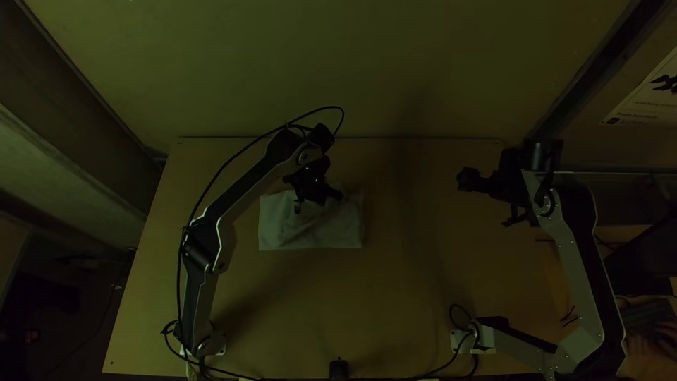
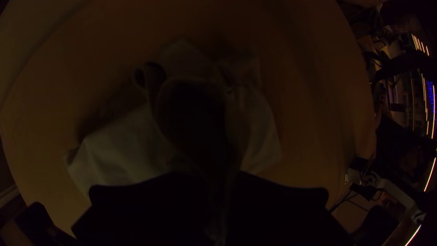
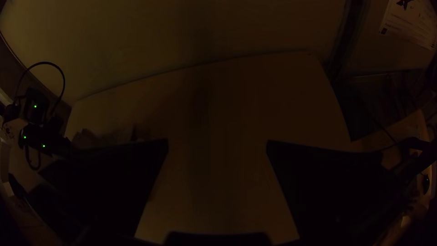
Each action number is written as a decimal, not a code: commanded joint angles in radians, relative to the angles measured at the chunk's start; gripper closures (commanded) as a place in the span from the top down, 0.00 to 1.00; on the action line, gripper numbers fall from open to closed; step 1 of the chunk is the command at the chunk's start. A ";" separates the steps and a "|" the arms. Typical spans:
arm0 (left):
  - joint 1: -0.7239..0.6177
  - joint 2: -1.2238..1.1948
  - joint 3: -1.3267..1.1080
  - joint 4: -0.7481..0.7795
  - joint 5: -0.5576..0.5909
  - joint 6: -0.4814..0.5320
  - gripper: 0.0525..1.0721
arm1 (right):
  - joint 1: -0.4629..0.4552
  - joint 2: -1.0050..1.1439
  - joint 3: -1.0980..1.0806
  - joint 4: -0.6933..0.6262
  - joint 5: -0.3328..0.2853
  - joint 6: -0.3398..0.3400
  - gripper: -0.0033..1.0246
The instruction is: Fold the t-shirt
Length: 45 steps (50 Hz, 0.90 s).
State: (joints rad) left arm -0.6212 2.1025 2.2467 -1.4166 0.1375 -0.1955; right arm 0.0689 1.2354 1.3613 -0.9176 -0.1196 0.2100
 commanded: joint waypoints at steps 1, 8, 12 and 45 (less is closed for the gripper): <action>-0.028 0.028 0.039 0.022 0.010 -0.035 0.14 | -0.009 -0.020 -0.027 0.013 0.005 0.022 0.96; -0.051 0.068 0.068 0.065 0.011 -0.038 0.96 | -0.007 -0.022 -0.036 0.026 0.005 0.025 0.96; -0.063 0.080 0.077 0.128 0.027 -0.053 0.96 | -0.007 -0.022 -0.045 0.031 0.005 0.028 0.96; 0.012 0.042 0.086 0.248 0.189 -0.131 0.96 | -0.058 -0.060 -0.079 0.094 0.006 0.005 0.96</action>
State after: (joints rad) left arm -0.6697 2.2177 2.3402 -1.1603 0.3527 -0.3614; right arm 0.0174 1.1961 1.2961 -0.8520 -0.1196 0.2131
